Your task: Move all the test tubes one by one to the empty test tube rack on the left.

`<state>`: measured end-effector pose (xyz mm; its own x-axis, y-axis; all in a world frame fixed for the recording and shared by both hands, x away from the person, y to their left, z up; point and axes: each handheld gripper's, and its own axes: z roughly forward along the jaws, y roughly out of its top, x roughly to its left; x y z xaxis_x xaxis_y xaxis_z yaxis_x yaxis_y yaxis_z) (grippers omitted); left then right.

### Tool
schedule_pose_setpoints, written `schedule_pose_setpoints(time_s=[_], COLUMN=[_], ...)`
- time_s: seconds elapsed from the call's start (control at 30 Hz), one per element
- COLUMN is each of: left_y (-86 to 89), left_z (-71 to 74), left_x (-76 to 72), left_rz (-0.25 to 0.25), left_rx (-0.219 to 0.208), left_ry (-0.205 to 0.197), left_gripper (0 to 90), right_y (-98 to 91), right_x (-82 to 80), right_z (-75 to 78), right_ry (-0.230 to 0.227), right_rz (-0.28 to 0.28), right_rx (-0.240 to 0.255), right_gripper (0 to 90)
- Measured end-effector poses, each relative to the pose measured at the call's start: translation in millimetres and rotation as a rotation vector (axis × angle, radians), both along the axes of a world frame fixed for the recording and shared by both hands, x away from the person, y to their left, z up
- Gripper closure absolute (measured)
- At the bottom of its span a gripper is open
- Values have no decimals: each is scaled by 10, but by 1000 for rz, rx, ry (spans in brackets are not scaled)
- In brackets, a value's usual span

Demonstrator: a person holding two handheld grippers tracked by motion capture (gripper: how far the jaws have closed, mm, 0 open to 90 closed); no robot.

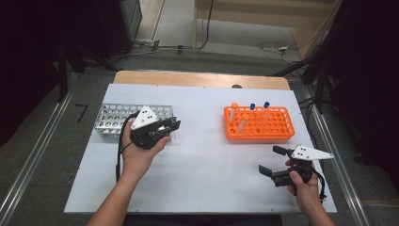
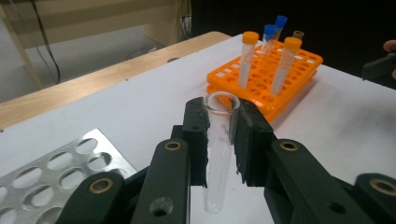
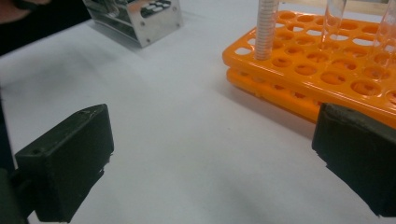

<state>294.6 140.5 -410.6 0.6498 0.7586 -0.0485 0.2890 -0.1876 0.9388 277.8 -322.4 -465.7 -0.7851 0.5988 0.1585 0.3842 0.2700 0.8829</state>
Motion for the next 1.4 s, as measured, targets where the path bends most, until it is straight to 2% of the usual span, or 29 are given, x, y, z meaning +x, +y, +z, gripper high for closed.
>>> schedule_pose_setpoints(time_s=[0.33,0.63,0.93,1.2,1.4], left_y=[108,232,240,241,234], left_z=[47,113,174,115,46], left_x=[208,424,648,817,888], left_rz=[39,114,164,210,232], left_rx=[-2,-26,-4,-10,-7], left_ry=[-9,-27,-44,-40,-20], left_gripper=[760,760,760,759,759], right_y=[-63,-92,-91,-106,-103], right_x=[75,81,69,70,75], right_z=[-44,-44,-32,-35,-39], right_ry=[5,-15,-37,-39,-30], right_rz=[15,-13,-7,-12,-8], right_rx=[9,12,14,17,33], right_gripper=[0,0,0,0,0])
